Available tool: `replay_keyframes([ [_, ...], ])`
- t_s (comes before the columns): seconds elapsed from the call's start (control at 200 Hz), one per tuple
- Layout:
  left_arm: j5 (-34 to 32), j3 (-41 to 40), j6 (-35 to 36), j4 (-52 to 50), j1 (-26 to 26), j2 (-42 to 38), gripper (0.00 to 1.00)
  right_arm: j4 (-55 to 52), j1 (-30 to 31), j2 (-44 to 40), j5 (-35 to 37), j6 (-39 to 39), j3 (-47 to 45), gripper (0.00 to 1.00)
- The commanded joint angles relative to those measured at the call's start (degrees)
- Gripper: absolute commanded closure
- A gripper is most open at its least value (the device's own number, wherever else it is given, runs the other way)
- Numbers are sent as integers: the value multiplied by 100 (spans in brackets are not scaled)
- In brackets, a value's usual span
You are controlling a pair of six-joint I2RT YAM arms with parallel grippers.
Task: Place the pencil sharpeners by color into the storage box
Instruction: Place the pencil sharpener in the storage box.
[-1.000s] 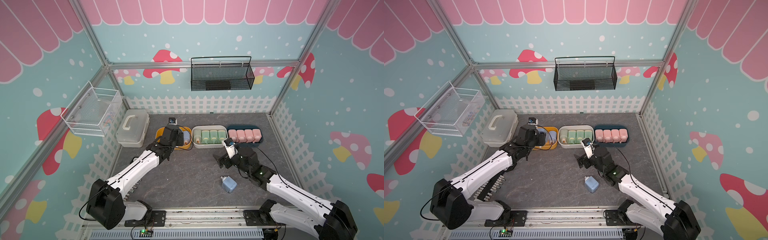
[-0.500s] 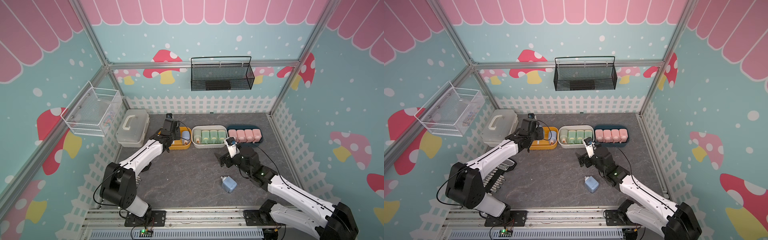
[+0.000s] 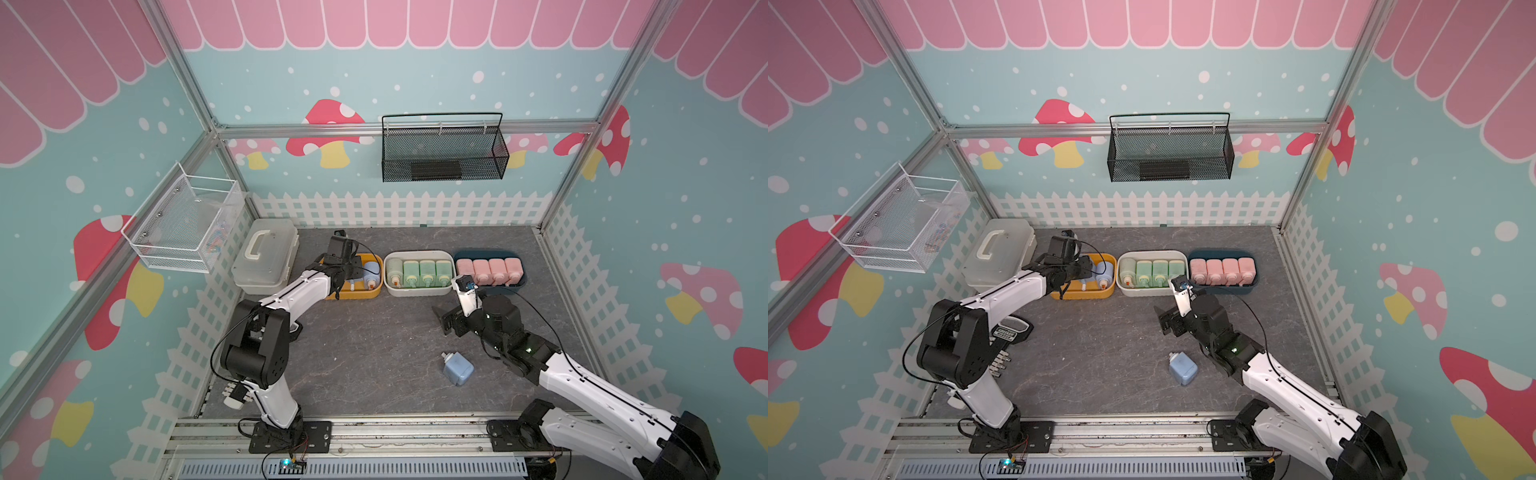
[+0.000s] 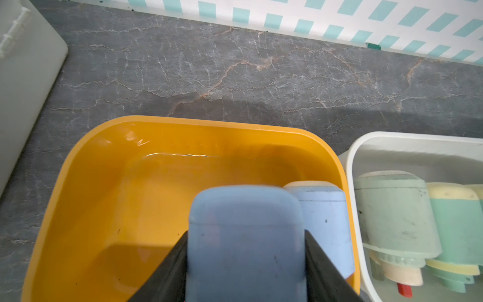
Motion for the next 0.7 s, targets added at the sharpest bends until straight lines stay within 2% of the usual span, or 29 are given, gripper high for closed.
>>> replay_keyframes([
  [0.0,93,152,-171,314,45,52,93,-120,8,-85,99,75,82,1],
  [0.695,132,-79,-552,569,97,316,86,-229,6,-51,70,67,125,1],
])
